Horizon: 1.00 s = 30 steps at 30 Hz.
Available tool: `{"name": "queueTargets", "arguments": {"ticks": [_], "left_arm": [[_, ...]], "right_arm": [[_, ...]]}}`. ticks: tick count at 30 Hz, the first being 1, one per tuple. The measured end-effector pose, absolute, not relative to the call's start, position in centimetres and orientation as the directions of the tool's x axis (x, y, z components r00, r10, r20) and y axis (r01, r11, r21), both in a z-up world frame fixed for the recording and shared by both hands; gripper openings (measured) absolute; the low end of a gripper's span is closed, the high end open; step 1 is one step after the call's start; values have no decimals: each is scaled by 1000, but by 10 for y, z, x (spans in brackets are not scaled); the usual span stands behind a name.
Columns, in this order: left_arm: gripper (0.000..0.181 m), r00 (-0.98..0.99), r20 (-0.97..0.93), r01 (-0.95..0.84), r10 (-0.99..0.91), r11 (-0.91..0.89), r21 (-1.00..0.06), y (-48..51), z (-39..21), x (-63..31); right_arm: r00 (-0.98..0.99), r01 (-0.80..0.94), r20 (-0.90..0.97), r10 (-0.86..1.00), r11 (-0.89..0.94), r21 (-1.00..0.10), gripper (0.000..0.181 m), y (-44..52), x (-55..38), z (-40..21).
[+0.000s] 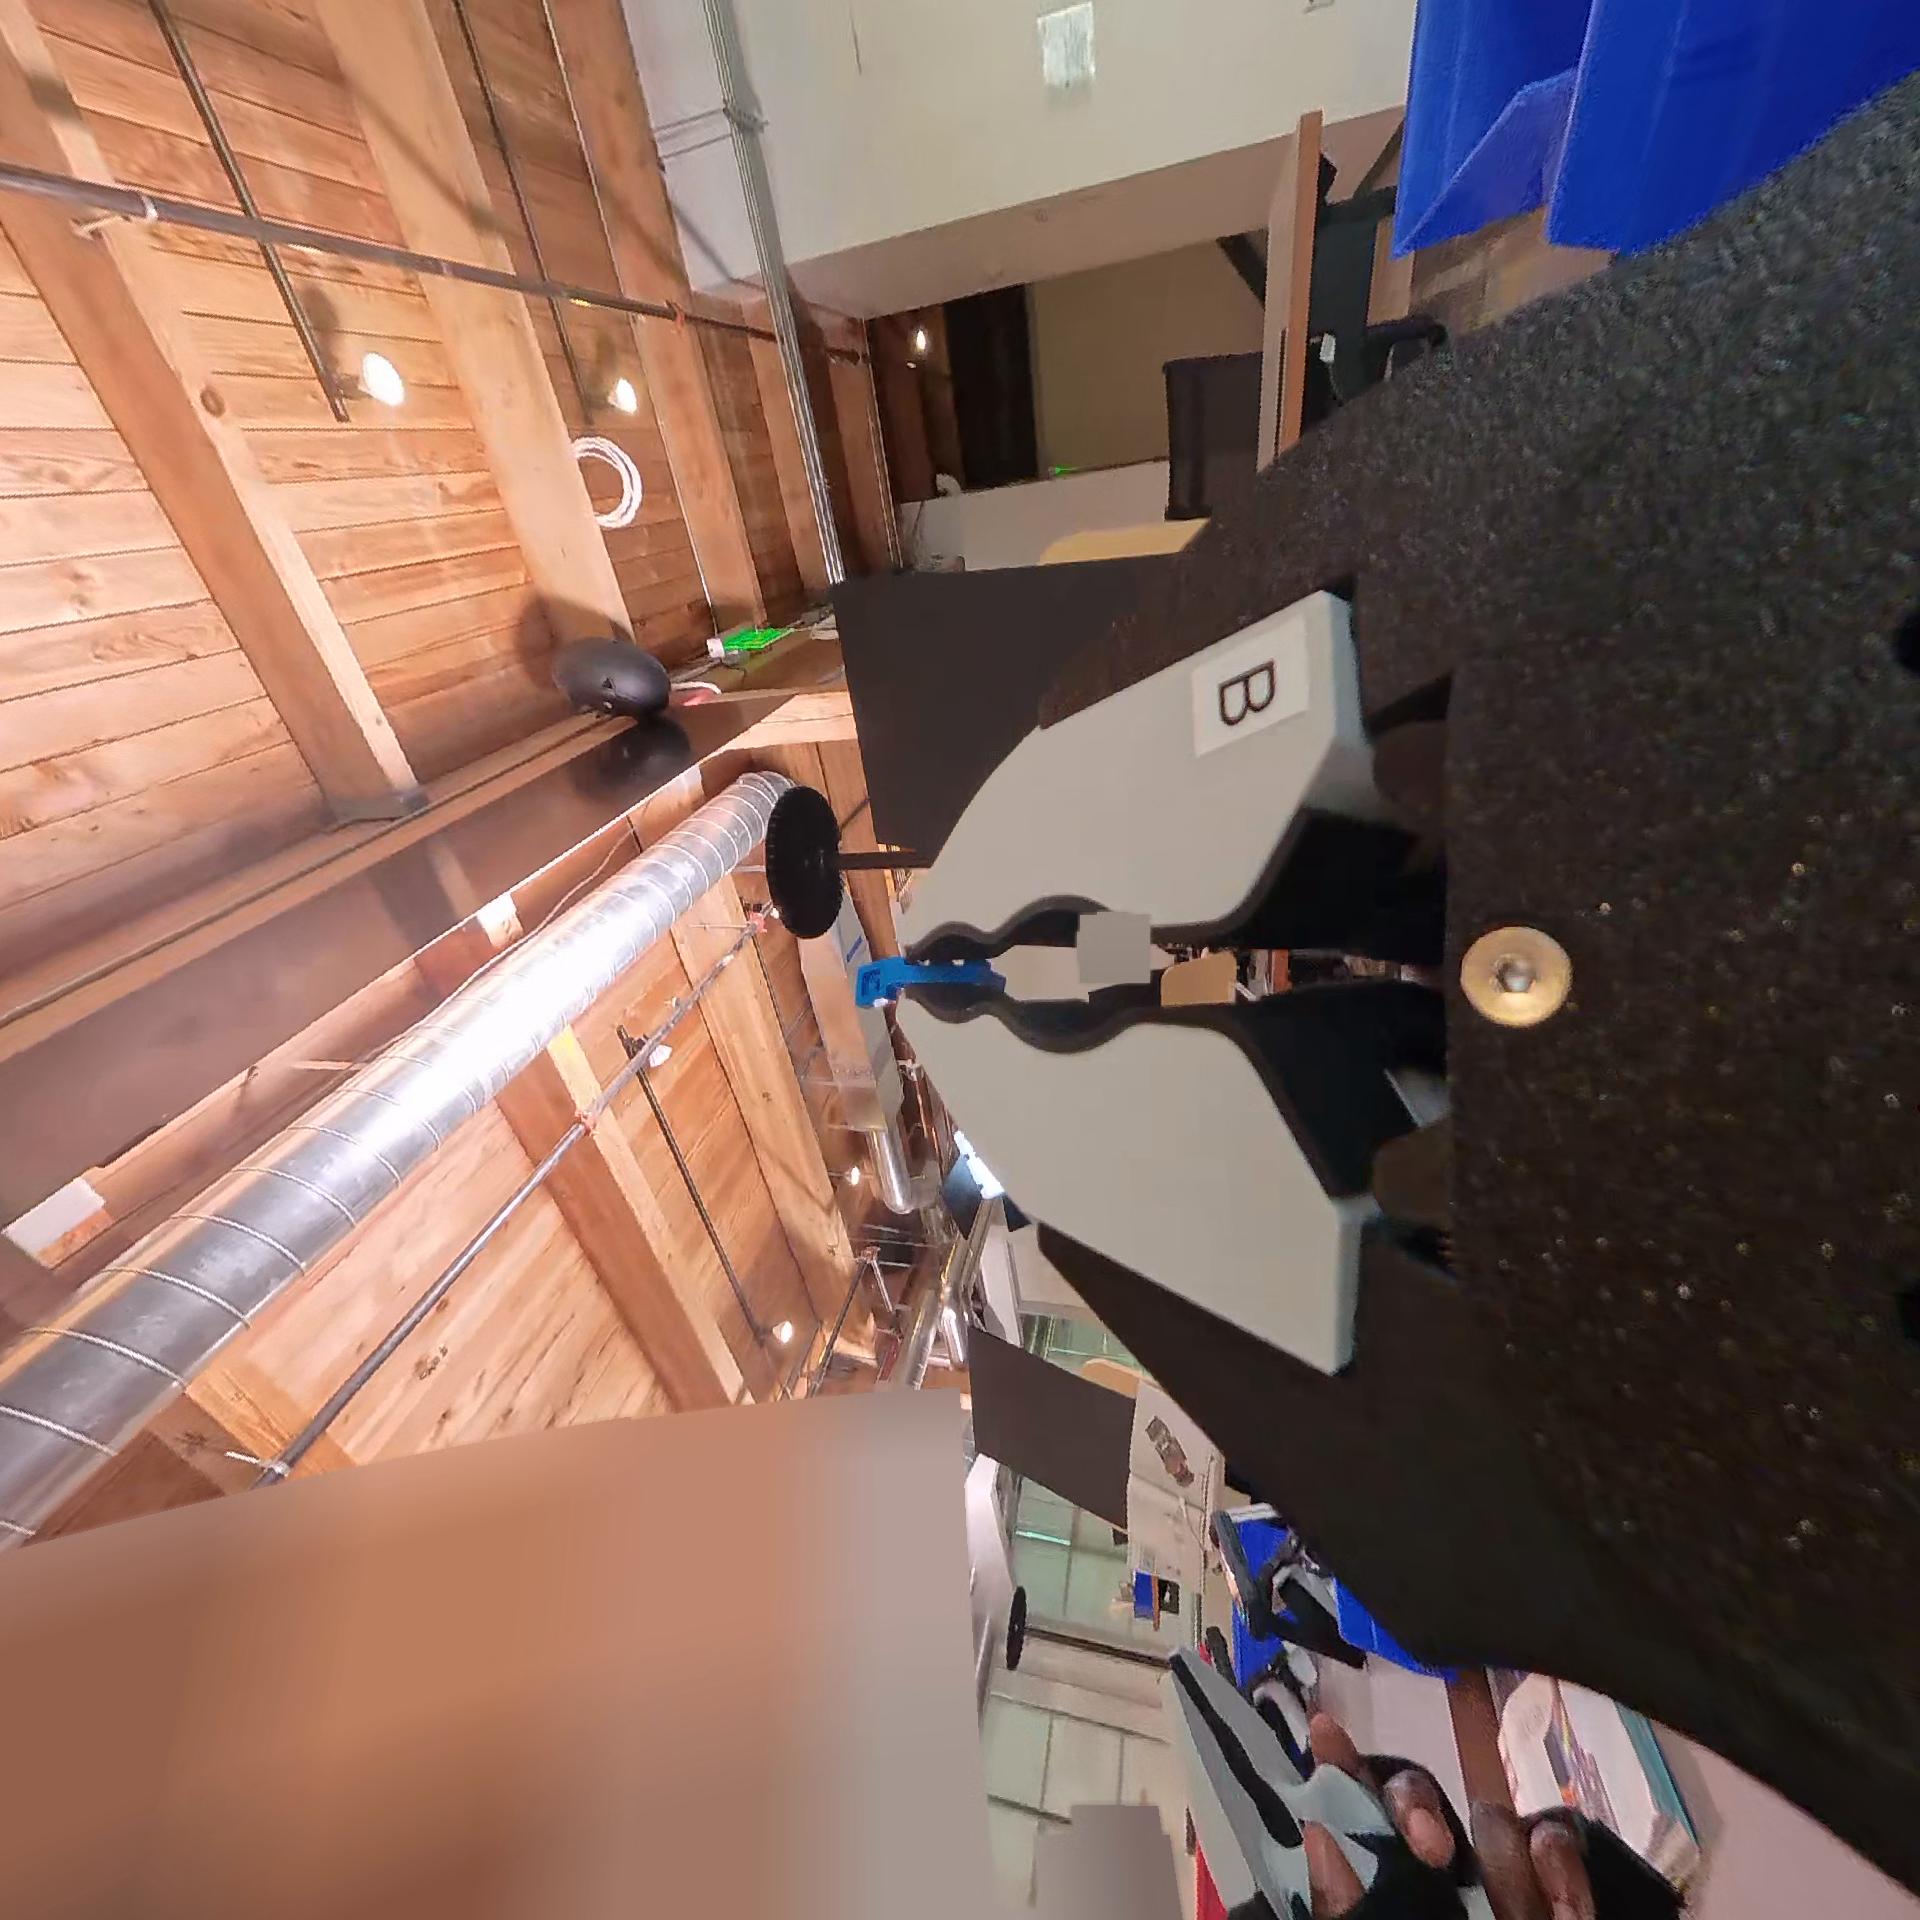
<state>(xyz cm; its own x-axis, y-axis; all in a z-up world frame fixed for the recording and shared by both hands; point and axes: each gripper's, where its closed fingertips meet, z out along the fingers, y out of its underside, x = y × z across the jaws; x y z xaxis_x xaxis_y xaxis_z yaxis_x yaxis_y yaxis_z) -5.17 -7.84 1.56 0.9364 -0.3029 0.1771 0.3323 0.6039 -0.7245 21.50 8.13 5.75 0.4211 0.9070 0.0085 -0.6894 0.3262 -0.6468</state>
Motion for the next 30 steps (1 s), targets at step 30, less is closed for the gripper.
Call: {"name": "queueTargets", "arguments": {"ticks": [30], "left_arm": [[8,936,110,320,-334,679,-661,-99,40,-31]], "right_arm": [[-229,-99,64,971,43,-994,4,14,-48,-12]]}}
